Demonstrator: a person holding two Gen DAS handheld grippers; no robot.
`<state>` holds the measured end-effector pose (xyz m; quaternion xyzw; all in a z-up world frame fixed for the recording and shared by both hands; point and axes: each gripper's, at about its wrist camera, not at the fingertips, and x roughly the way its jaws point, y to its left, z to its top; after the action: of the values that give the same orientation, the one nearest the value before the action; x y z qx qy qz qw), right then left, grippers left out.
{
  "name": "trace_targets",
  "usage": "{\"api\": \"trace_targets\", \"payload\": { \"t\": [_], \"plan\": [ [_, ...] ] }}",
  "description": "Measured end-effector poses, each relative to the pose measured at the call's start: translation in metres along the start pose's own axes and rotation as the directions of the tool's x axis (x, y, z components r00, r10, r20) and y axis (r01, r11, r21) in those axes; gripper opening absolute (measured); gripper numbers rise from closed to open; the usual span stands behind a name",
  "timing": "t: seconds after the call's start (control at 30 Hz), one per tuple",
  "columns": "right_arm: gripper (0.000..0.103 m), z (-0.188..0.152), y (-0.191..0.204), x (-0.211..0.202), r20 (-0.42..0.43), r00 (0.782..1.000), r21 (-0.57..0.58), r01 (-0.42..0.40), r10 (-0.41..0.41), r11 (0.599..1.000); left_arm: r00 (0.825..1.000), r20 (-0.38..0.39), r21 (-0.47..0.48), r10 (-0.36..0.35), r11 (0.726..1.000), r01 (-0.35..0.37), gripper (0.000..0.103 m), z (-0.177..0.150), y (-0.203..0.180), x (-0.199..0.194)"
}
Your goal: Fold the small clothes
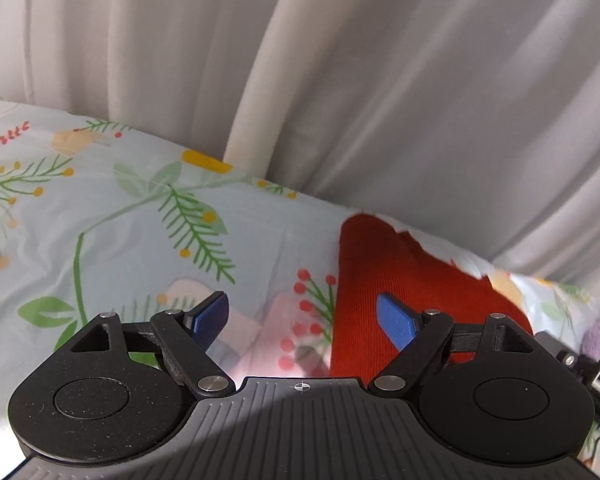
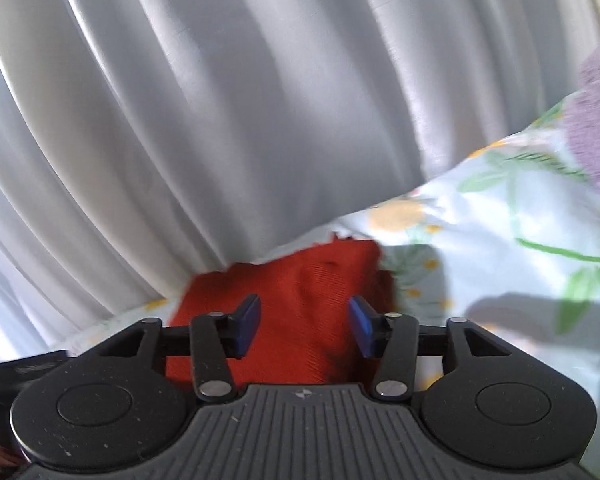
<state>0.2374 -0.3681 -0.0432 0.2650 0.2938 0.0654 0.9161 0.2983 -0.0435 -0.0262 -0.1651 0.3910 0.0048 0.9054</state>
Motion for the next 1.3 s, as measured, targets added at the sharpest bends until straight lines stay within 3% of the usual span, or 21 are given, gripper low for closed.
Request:
{"api": "trace_targets", "payload": {
  "t": [0.1,0.2,0.3,0.33,0.4,0.5,0.53,0.6,0.73,0.8,0.87,1.03,1.13,1.17,1.23,1.3],
  "plan": [
    [0.061,0.005,0.033,0.051,-0.073,0.995,-0.032,-0.074,0.071,0.997,0.995,0.070,-0.043,0.075,0.996,-0.073,0.087,0.014,-0.017,0.018],
    [0.061,0.006,0.049,0.100,-0.107,0.994,-0.038,-0.013,0.009,0.999,0.987,0.089,-0.037,0.134,0.991,-0.131,0.087,0.017,-0.037,0.047],
    [0.061,0.003,0.041,0.133,-0.121,0.992,-0.068,0.030,-0.038,0.997,0.990,0.121,-0.006,0.073,0.997,-0.073,0.087,0.007,-0.053,0.070],
    [0.060,0.000,0.037,0.134,-0.086,0.995,-0.122,0.033,-0.044,0.992,0.991,0.122,0.018,0.055,0.998,-0.057,0.087,0.003,-0.058,0.076],
    [0.058,-0.005,0.033,0.132,-0.022,0.992,-0.216,0.119,-0.127,0.969,0.991,0.127,0.076,0.046,0.996,-0.056,0.087,-0.004,-0.068,0.084],
    [0.055,0.000,0.009,0.120,0.027,0.994,-0.087,0.109,-0.107,0.990,0.991,0.117,0.165,0.063,0.983,-0.081,0.087,-0.014,-0.076,0.095],
    [0.049,0.001,0.003,0.117,0.045,0.990,-0.054,0.135,-0.133,0.989,0.991,0.112,0.175,0.069,0.981,-0.088,0.087,-0.015,-0.077,0.097],
    [0.045,0.000,-0.010,0.113,0.064,0.992,0.031,0.105,-0.107,0.994,0.990,0.121,0.172,0.067,0.981,-0.088,0.088,-0.017,-0.075,0.098],
    [0.043,-0.001,-0.005,0.116,0.068,0.990,-0.003,0.128,-0.127,0.992,0.993,0.093,0.131,0.075,0.988,-0.087,0.090,-0.014,-0.066,0.103],
    [0.048,-0.001,0.002,0.121,0.058,0.989,-0.051,0.142,-0.139,0.989,0.995,0.078,0.119,0.066,0.990,-0.075,0.091,-0.013,-0.062,0.105],
    [0.060,0.000,0.003,0.119,0.036,0.995,-0.074,0.090,-0.088,0.993,0.997,0.060,0.111,0.048,0.992,-0.054,0.092,-0.013,-0.057,0.101],
    [0.060,-0.003,-0.021,0.081,0.013,0.999,0.001,-0.034,0.034,0.999,0.996,0.003,0.130,-0.087,0.988,0.086,0.095,-0.012,-0.024,0.074],
    [0.060,-0.009,-0.044,0.037,-0.027,0.997,0.024,-0.071,0.071,0.997,0.969,-0.095,0.079,-0.227,0.969,0.234,0.095,-0.012,0.013,0.054],
    [0.069,-0.010,-0.052,0.025,-0.042,0.997,0.041,-0.069,0.070,0.997,0.959,-0.139,0.039,-0.247,0.966,0.255,0.095,-0.011,0.024,0.053],
    [0.080,-0.010,-0.071,0.010,-0.096,0.993,0.101,-0.053,0.062,0.994,0.926,-0.204,-0.080,-0.317,0.948,0.307,0.094,-0.011,0.045,0.055],
    [0.079,-0.010,-0.090,0.010,-0.158,0.978,0.202,-0.105,0.138,0.974,0.886,-0.241,-0.187,-0.397,0.914,0.359,0.091,-0.011,0.054,0.062]
  ]
}}
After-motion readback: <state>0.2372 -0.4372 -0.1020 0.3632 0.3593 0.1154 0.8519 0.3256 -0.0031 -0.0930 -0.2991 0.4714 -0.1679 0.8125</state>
